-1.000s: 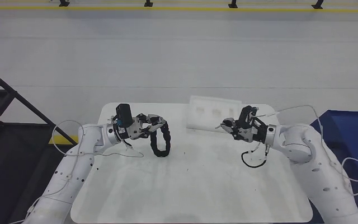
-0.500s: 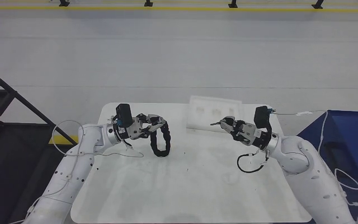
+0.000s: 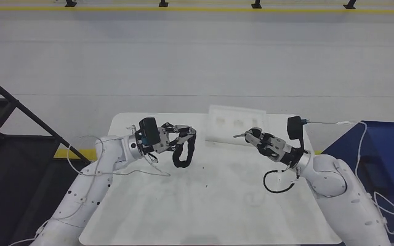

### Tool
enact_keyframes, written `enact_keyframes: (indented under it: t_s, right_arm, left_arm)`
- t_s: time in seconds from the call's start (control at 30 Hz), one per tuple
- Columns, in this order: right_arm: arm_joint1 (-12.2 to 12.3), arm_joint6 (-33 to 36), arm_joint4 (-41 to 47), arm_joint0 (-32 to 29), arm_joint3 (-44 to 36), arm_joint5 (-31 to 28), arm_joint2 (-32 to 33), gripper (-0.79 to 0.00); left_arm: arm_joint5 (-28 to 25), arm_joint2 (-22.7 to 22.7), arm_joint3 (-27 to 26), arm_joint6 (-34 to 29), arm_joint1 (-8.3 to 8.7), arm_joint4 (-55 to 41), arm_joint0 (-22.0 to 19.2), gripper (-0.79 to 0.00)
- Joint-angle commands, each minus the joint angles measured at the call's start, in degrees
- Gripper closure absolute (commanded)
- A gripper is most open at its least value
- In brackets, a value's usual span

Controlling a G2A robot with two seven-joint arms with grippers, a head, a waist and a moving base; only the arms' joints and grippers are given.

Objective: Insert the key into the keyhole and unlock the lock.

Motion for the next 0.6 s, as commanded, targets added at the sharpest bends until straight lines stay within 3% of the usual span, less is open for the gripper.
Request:
enact_keyframes:
  t_s: [0.0, 0.33, 0.47, 0.57]
  right_arm:
    - [0.33, 1.99, 1.81, -1.83, -3.29, 1.97, 1.32, 0.000]
    - [1.29, 7.30, 5.78, -9.09, -13.79, 6.50, 5.57, 0.000]
    - [1.23, 7.98, 6.35, -9.36, -14.25, 7.26, 4.89, 0.000]
    - [1.23, 7.98, 6.35, -9.36, -14.25, 7.26, 4.89, 0.000]
  left_arm:
    - [2.03, 2.22, -0.15, 1.79, -0.29, 3.98, -0.96, 0.000]
    - [13.78, 13.28, 8.22, 11.06, -3.10, 13.40, -6.59, 0.000]
    - [18.75, 15.45, 10.05, 15.05, -4.12, 13.47, -7.54, 0.000]
    - [18.75, 15.45, 10.05, 15.05, -4.12, 13.47, -7.54, 0.000]
